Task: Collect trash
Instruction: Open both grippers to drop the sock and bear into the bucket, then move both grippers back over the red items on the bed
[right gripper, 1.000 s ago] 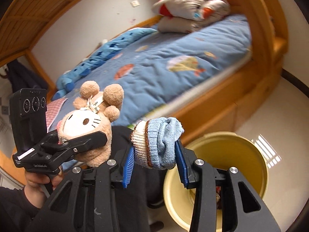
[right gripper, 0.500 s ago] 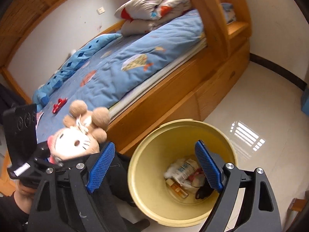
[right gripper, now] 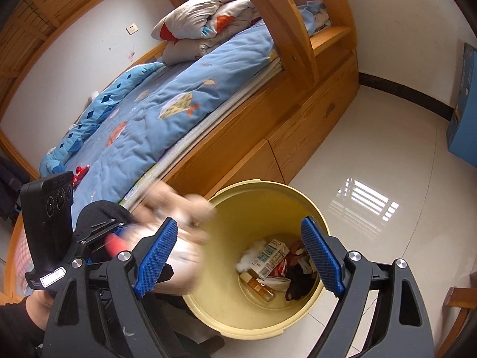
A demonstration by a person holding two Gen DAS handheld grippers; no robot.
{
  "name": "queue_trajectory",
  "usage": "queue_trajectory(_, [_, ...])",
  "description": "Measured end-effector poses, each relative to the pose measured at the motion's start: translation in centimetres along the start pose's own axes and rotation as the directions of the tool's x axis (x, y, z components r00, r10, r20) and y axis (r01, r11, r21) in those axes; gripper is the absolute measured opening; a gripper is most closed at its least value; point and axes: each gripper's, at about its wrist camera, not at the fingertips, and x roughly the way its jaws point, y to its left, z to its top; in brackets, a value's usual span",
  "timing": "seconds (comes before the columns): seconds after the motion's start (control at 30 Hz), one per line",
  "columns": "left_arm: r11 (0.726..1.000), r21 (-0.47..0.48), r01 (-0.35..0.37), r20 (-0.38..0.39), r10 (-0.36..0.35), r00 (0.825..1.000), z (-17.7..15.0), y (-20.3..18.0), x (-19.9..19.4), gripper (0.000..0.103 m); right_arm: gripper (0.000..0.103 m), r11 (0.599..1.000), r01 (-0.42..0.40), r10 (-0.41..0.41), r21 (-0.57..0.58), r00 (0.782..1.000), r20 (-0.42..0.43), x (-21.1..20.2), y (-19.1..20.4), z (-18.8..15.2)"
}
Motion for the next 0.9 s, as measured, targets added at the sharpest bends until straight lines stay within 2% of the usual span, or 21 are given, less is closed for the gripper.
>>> queue_trajectory(0.33, [0.999, 0.034, -0.039, 0.015, 0.039, 0.999, -0.6, 0.2, -2.1, 0.094, 0.082, 0.999, -0.027, 0.026, -0.036, 0.999, -0.031, 0.9, 1.6, 0.1])
queue_trajectory(0.63, [0.995, -0.013, -0.097, 0.105, 0.097, 0.99, -0.9, 2.8, -6.4, 0.094, 0.082, 0.994, -0.067, 0.062, -0.092, 0.997, -0.054, 1.8, 5.0, 0.6])
queue_trajectory(0.77, [0.988, -0.053, -0.147, 0.157, 0.153, 0.976, -1.6, 4.9, -9.3, 0.095, 0.082, 0.982, -0.111, 0.105, -0.149, 0.993, -0.051, 2.2, 7.9, 1.6])
queue_trajectory(0.9, [0.97, -0.11, -0.219, 0.202, 0.237, 0.95, -2.5, 7.8, -13.0, 0.096, 0.082, 0.96, -0.171, 0.165, -0.222, 0.985, -0.045, 3.0, 11.8, 2.8])
